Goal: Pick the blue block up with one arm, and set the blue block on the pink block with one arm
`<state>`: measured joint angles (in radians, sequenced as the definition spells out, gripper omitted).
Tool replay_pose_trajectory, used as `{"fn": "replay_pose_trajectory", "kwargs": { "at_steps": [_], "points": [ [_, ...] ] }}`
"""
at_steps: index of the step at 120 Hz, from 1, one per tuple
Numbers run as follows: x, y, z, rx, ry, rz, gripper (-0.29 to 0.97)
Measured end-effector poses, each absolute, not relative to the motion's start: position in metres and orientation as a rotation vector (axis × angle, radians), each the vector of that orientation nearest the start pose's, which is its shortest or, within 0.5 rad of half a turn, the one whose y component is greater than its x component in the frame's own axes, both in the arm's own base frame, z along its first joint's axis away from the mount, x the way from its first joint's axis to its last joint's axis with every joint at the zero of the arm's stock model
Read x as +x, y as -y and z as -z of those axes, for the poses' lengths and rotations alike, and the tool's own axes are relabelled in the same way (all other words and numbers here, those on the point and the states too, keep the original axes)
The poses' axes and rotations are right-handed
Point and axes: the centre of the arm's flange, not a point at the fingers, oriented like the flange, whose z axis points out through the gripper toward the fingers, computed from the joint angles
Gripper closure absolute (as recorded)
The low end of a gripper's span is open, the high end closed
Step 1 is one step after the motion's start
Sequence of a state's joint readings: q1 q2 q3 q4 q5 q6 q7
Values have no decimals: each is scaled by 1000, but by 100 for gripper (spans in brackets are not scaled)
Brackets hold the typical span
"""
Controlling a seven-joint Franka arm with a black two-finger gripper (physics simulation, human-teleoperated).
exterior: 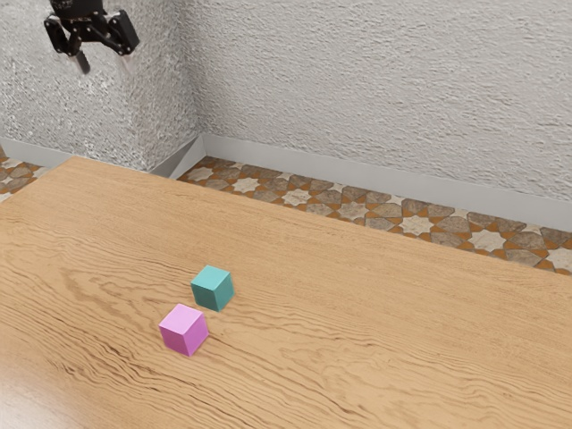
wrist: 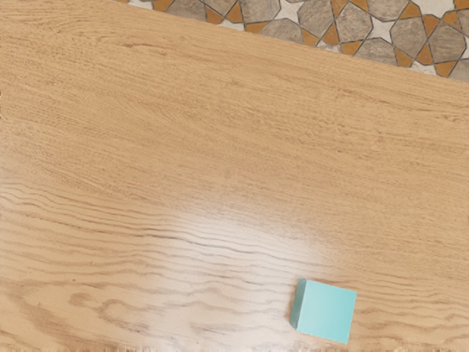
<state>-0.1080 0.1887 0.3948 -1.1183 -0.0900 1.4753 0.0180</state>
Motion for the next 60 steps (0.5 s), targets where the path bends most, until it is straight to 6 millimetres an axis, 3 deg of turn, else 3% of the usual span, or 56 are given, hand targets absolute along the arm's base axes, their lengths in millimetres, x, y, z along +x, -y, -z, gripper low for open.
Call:
{"fn": "replay_pose_trajectory", "kwargs": {
  "at_steps": [17, 19, 27, 34, 43, 60],
  "points": [
    [572, -131, -724, -3086, 364, 258, 2],
    [566, -129, -738, -3083, 356, 297, 2],
    [522, -117, -821, -3050, 314, 563, 2],
    [501, -105, -852, -3040, 271, 664, 2],
    [498, -88, -860, -3045, 214, 692, 2],
    [504, -71, -853, -3062, 148, 667, 2]
  ]
}}
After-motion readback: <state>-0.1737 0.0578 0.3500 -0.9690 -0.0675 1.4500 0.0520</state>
